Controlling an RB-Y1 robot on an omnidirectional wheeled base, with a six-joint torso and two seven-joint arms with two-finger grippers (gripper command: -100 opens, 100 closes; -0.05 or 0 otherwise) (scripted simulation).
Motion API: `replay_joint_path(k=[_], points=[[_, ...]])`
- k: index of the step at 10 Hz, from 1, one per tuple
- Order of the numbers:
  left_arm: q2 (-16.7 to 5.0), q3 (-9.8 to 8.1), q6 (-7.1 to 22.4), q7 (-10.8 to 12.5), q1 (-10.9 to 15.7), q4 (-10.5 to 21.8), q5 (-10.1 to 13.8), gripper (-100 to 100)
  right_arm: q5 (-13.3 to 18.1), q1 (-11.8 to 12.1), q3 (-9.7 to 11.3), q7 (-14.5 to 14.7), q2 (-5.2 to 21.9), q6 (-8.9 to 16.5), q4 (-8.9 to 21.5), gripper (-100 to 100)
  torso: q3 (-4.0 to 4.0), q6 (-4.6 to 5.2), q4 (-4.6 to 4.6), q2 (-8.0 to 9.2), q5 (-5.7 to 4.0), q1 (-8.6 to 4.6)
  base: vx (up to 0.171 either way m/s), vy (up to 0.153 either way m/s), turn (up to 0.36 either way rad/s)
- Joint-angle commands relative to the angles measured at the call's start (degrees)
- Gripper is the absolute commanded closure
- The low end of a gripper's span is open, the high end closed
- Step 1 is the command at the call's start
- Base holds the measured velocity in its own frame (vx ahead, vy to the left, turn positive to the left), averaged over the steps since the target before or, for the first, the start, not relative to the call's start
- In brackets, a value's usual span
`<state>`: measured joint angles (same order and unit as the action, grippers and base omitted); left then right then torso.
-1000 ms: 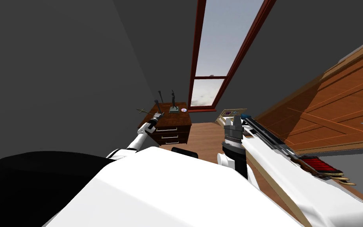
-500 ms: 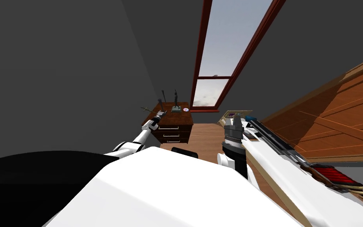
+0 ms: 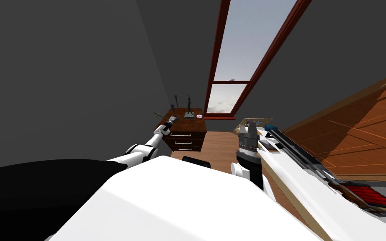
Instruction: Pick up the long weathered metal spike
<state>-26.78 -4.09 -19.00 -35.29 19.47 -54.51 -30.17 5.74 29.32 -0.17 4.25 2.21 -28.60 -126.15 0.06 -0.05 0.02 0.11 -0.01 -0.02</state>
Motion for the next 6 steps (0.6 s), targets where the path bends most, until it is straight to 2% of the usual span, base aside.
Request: replay_joint_path(k=[1,3,4,6], points=[[0.2,0.26,-1.0,-0.7,2.9,2.9,0.0,-100,0.0,0.0,0.0,0.0,0.0,0.0,0.0,0,0.0,0.0,0.0,0.0,0.0,0.0,-0.03,-0.008,0.094],[0.2,0.26,-1.0,-0.7,3.5,4.6,0.0,-100,0.0,0.0,0.0,0.0,0.0,0.0,0.0,0,-0.02,0.05,-0.01,-0.04,0.0,-0.03,-0.007,-0.003,-0.018],[0.2,1.47,-2.1,-1.4,6.2,6.7,0.1,-100,0.0,0.0,0.0,0.0,0.0,0.0,0.0,0,-0.04,0.03,-0.02,-0.08,0.01,-0.01,-0.021,-0.001,0.177],[0.2,1.47,-2.1,-1.4,8.0,9.3,0.1,-100,0.0,0.0,0.0,0.0,0.0,0.0,0.0,0,-0.01,0.04,0.0,-0.02,0.0,-0.02,-0.022,-0.007,0.043]])
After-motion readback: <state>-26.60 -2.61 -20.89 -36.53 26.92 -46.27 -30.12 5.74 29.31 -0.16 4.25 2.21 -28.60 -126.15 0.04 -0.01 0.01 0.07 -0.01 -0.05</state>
